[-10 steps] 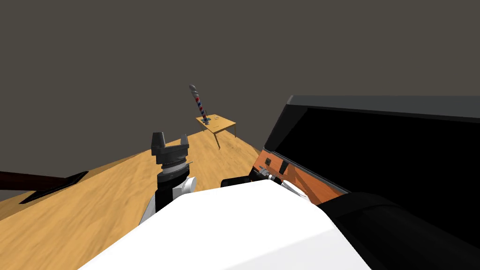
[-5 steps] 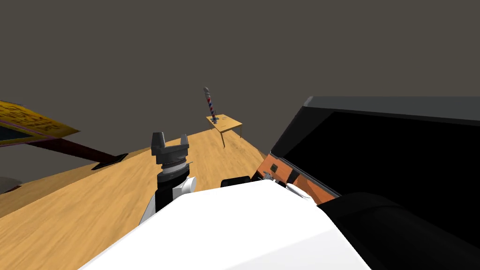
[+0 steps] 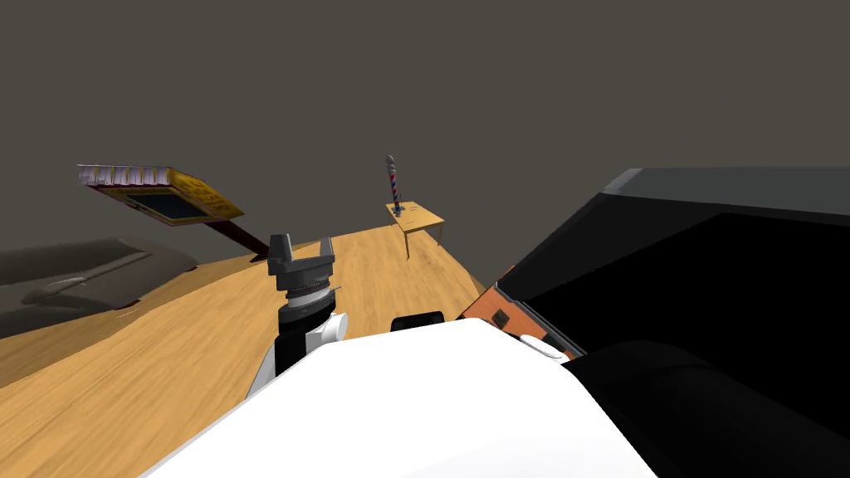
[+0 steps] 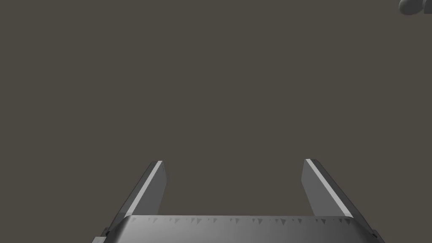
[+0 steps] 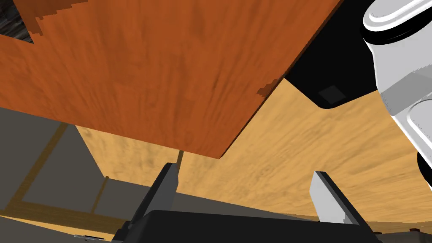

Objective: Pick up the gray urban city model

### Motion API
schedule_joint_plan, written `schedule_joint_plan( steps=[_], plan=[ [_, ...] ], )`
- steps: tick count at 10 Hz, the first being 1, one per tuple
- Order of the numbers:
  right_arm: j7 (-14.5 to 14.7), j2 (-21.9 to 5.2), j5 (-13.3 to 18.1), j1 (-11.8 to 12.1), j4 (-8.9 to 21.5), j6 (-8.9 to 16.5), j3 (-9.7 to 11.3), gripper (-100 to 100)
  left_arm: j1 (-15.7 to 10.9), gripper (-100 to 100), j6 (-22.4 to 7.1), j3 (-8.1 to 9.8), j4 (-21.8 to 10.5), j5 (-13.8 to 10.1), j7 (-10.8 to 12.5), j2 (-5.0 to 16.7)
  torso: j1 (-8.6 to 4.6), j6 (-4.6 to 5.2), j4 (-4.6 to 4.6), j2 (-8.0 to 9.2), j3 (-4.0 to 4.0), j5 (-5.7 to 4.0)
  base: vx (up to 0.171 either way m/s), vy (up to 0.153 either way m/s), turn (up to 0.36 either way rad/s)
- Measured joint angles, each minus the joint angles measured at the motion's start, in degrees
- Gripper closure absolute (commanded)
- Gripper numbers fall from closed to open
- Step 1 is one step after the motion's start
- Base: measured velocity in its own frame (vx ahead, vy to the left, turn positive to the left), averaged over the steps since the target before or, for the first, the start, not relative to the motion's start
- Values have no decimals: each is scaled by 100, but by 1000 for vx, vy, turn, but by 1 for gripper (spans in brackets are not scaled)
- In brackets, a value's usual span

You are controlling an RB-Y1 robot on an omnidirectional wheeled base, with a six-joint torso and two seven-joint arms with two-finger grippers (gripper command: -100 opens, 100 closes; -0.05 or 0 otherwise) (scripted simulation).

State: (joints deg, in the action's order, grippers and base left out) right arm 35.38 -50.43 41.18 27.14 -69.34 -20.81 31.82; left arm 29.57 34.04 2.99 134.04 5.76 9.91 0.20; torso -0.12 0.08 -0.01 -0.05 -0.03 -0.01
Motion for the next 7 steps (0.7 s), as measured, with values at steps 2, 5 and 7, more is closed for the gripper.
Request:
schedule_joint_plan(
  steps=[2, 5, 7],
  plan=[
    [146, -96, 137, -30, 242, 51, 173, -100, 0, 0, 0, 0, 0, 0, 0, 0, 3, 1, 1, 5, 3, 1, 4, -48, 339],
    [329, -429, 350, -126, 614, 77, 507, -100, 1, 0, 0, 0, 0, 0, 0, 0, 0, 2, 1, 3, 2, 1, 3, -45, 150],
    [443, -518, 442, -132, 823, 102, 624, -100, 0, 0, 0, 0, 0, 0, 0, 0, 3, 2, 2, 6, 4, 1, -12, -46, 318]
  ],
)
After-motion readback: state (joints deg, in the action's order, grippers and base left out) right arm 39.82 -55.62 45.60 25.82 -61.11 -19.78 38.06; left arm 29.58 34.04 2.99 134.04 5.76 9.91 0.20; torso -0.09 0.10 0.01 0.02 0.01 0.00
